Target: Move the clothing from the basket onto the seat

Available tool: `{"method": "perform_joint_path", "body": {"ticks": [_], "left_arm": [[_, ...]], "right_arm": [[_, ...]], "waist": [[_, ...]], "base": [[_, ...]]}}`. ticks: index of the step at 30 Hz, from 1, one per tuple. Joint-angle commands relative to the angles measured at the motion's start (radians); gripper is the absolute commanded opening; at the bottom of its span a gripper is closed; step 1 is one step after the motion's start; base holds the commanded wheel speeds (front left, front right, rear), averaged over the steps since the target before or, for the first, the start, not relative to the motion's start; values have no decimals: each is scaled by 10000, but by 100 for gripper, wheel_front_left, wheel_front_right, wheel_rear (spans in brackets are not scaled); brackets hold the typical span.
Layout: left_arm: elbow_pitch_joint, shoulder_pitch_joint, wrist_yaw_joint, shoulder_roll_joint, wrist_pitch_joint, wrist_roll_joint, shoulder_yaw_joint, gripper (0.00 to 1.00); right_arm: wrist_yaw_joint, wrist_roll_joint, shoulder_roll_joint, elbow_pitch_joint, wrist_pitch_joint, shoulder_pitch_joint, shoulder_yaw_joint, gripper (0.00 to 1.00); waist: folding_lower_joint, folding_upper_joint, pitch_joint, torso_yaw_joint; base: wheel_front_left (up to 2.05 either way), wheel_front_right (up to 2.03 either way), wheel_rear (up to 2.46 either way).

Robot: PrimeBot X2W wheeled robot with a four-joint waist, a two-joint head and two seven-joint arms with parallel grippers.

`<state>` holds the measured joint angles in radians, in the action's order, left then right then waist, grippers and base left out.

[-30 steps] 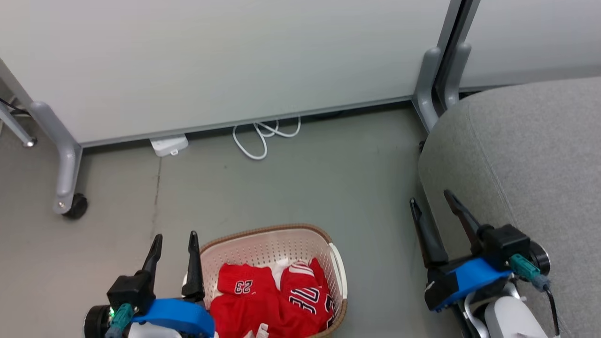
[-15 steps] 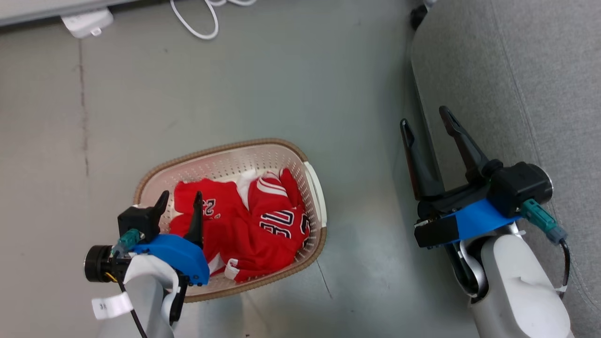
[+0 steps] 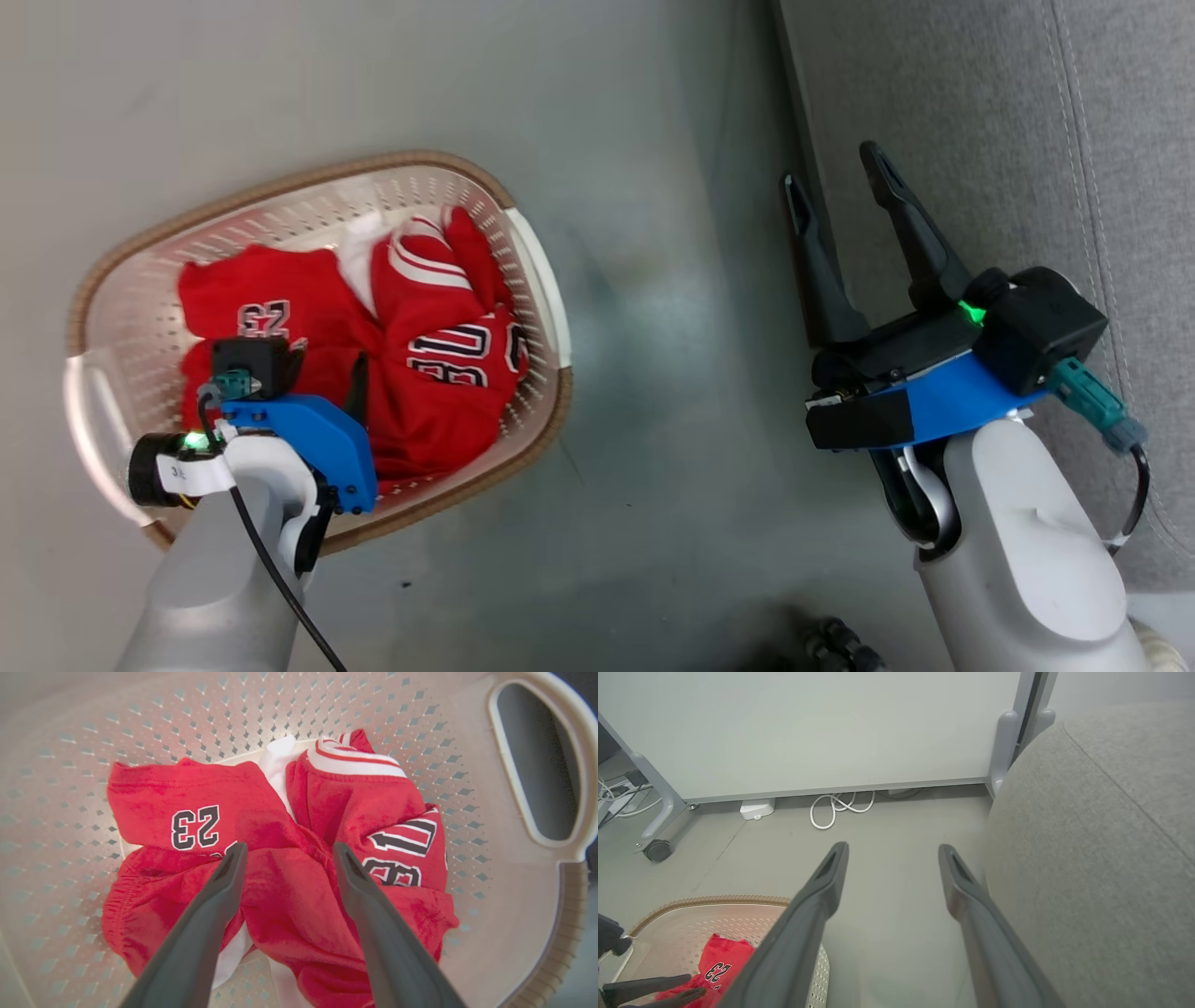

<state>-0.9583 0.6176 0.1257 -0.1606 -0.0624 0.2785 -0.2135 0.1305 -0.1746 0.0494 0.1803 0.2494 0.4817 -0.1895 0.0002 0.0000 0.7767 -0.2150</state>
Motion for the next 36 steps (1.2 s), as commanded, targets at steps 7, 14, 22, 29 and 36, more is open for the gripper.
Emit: {"method": "perform_joint_path", "body": {"ticks": [7,14,22,29,36], "left_arm": [[-508,473,65,-345,11,298,-159,100],[-1145,757,-441,-488,254,488,34,100],[-1639,930,-877,-536,347,760,264,26],[-1895,1098,-726,-409,270,899,178,0],[-2096,1194,-644,-340,115,944,59,0]], "right_arm": [[4,-468,18,36,164,356,-265,100],[3,-745,19,-236,170,256,-413,100],[4,-891,19,-318,173,393,-497,100],[3,-850,19,-270,174,448,-468,100],[3,-794,19,-206,175,443,-515,100]], "waist": [[-2,0,919,-720],[-2,0,1185,-935],[-2,0,1296,-1078],[-2,0,1234,-1039],[-2,0,1129,-987]], "base": [[0,0,0],[0,0,0],[0,0,0],[0,0,0],[0,0,0]]}}
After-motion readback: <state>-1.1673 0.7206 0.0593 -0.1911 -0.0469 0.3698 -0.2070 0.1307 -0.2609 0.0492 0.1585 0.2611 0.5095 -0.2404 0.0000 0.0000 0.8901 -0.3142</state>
